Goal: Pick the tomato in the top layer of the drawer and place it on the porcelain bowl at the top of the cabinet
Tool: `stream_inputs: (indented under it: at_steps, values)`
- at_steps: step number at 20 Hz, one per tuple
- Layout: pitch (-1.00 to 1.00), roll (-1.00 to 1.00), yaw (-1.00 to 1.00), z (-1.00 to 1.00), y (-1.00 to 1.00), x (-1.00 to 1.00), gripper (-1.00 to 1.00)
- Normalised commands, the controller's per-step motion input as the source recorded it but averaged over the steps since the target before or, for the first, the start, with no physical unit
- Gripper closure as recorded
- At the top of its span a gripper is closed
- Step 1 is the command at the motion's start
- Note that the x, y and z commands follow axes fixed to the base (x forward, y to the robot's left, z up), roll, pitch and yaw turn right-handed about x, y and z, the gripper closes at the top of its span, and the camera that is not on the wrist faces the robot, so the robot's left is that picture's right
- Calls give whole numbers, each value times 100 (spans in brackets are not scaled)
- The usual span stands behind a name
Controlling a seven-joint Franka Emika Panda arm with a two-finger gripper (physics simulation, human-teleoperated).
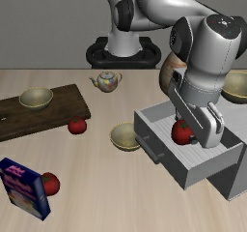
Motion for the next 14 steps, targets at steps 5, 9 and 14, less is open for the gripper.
stream_inputs:
  at_steps: [5,9,14]
  values:
    - [0,0,0,0,0,0,100]
    - [0,0,0,75,0,0,100]
    - [0,0,0,100,0,0,100]
